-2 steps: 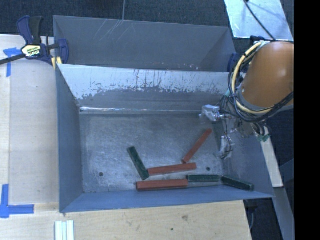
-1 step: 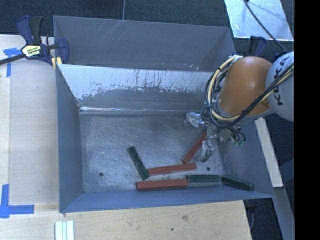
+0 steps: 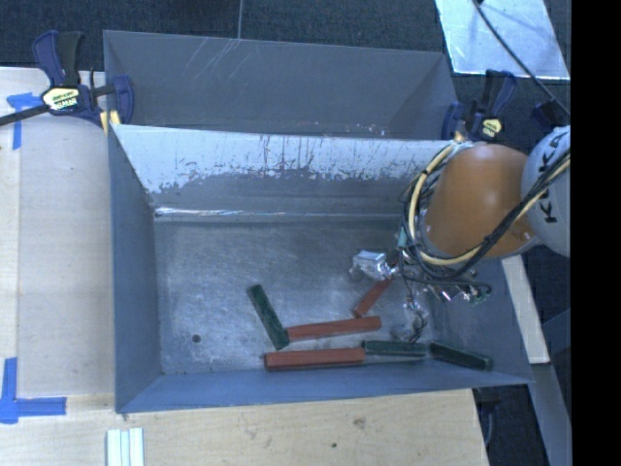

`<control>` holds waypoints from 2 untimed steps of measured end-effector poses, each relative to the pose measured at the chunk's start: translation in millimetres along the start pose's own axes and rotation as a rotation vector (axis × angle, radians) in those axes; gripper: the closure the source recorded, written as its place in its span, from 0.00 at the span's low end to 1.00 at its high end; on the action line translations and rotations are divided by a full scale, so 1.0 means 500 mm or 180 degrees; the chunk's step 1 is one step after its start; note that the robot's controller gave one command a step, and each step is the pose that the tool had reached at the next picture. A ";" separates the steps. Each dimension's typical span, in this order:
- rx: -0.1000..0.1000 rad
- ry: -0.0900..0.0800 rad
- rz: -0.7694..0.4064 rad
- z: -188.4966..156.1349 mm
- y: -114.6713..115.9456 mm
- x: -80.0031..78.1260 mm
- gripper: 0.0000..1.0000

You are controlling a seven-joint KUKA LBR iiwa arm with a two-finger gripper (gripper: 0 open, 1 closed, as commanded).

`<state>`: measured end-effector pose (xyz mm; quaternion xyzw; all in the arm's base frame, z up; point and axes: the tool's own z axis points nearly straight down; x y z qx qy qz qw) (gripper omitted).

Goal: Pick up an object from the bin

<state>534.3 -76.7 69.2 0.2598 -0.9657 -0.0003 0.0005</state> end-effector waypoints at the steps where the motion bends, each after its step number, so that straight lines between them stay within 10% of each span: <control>1: 0.0003 -0.0011 0.0009 -0.003 0.000 -0.003 1.00; 2: 0.0035 -0.0028 -0.0512 -0.273 -0.129 -0.007 1.00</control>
Offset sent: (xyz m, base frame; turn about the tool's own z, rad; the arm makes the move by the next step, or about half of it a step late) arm 0.0000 0.0000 0.0000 0.0000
